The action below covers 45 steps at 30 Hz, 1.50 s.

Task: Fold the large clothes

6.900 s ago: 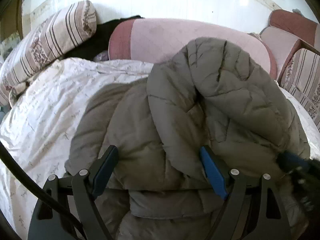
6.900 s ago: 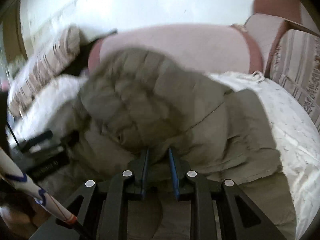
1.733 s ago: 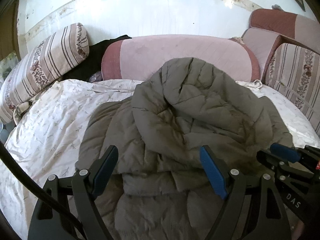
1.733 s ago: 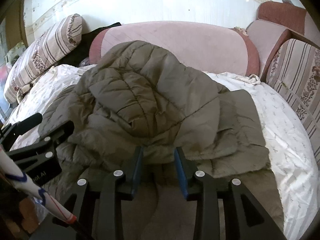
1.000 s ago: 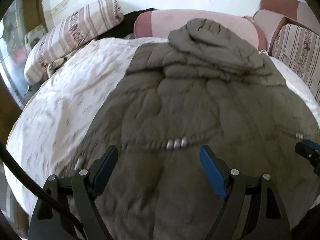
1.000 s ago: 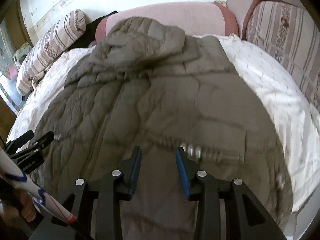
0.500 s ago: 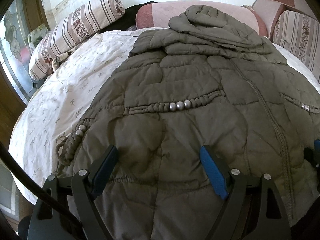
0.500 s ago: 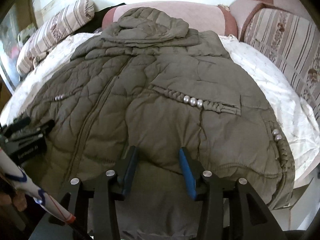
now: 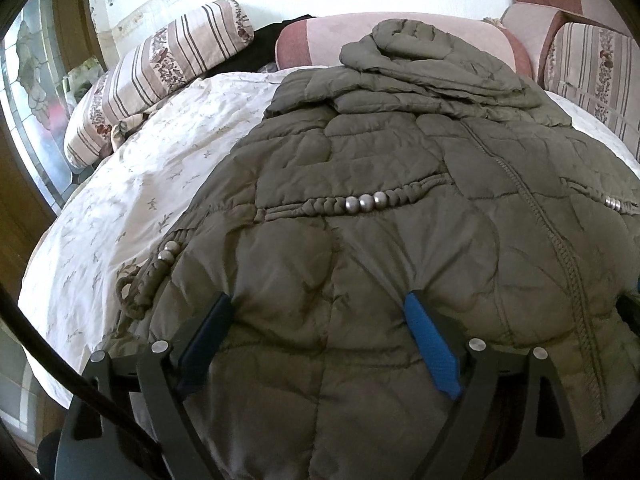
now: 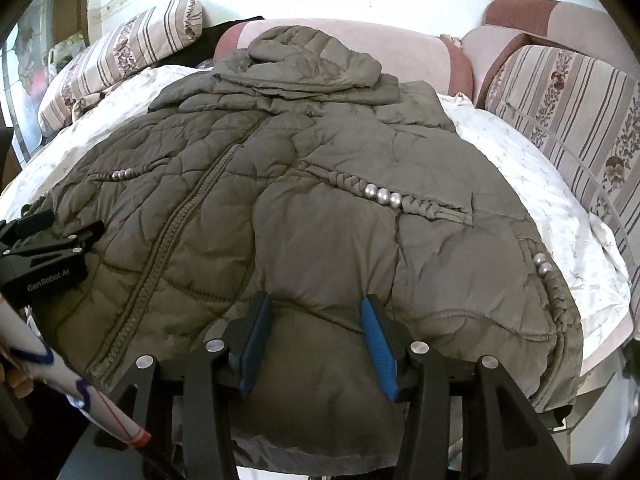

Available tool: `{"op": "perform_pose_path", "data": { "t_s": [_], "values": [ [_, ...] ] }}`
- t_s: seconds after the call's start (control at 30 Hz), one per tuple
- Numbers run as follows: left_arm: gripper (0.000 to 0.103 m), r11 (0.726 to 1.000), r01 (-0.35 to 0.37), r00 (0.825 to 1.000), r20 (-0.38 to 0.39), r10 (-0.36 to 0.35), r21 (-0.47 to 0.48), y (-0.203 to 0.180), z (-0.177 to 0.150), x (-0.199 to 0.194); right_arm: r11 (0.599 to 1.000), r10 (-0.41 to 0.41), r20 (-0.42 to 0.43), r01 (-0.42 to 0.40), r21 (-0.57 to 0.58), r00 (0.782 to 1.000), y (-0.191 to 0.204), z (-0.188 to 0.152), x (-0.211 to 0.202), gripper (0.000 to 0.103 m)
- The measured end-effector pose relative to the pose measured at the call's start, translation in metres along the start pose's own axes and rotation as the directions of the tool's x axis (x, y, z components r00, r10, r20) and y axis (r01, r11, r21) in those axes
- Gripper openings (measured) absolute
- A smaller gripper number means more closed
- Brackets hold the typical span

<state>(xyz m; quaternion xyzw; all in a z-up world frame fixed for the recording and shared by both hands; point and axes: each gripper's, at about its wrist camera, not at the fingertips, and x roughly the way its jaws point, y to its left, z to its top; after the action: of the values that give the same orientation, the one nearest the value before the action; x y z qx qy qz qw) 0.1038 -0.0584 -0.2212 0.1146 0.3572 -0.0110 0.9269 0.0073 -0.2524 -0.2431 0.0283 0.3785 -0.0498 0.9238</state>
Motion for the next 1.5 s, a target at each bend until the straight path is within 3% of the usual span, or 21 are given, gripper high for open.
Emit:
{"op": "perform_pose_path", "data": {
  "t_s": [0.6,0.87,0.97,1.07,1.17,1.27,1.33,1.5],
  "values": [
    [0.095,0.999,0.001,1.000,0.003,-0.001,-0.043,0.002,-0.005,-0.001,1.000,0.010,0.019,-0.010,0.008,1.000,-0.006,-0.014,-0.009,0.060],
    [0.095,0.999,0.032,0.999,0.014,-0.032,-0.012,0.006,-0.010,-0.016,1.000,0.025,0.016,-0.025,0.017,1.000,-0.009,-0.016,-0.014,0.061],
    [0.095,0.998,0.048,0.999,0.026,-0.047,-0.035,0.019,-0.009,-0.027,0.997,0.060,0.020,-0.061,0.044,0.998,-0.018,-0.012,-0.024,0.061],
    [0.094,0.992,0.061,0.997,0.061,-0.054,-0.114,0.054,-0.006,-0.037,0.993,0.075,0.085,-0.082,0.081,0.994,-0.040,-0.005,-0.048,0.061],
    [0.093,0.979,0.054,0.997,0.065,-0.041,-0.197,0.091,0.001,-0.035,0.989,0.040,0.141,-0.059,0.137,0.989,-0.070,0.003,-0.068,0.061],
    [0.081,0.957,0.057,0.998,0.021,-0.053,-0.286,0.134,0.004,-0.018,0.974,-0.023,0.172,-0.016,0.224,0.985,-0.112,0.006,-0.079,0.063],
    [0.074,0.935,0.100,0.994,-0.005,-0.108,-0.340,0.151,0.001,-0.005,0.949,-0.066,0.154,0.014,0.316,0.986,-0.146,0.005,-0.078,0.063],
    [0.070,0.863,0.228,0.962,-0.032,-0.271,-0.450,0.163,-0.009,0.018,0.847,0.001,0.117,-0.064,0.528,0.993,-0.213,-0.012,-0.058,0.063]
  ]
}}
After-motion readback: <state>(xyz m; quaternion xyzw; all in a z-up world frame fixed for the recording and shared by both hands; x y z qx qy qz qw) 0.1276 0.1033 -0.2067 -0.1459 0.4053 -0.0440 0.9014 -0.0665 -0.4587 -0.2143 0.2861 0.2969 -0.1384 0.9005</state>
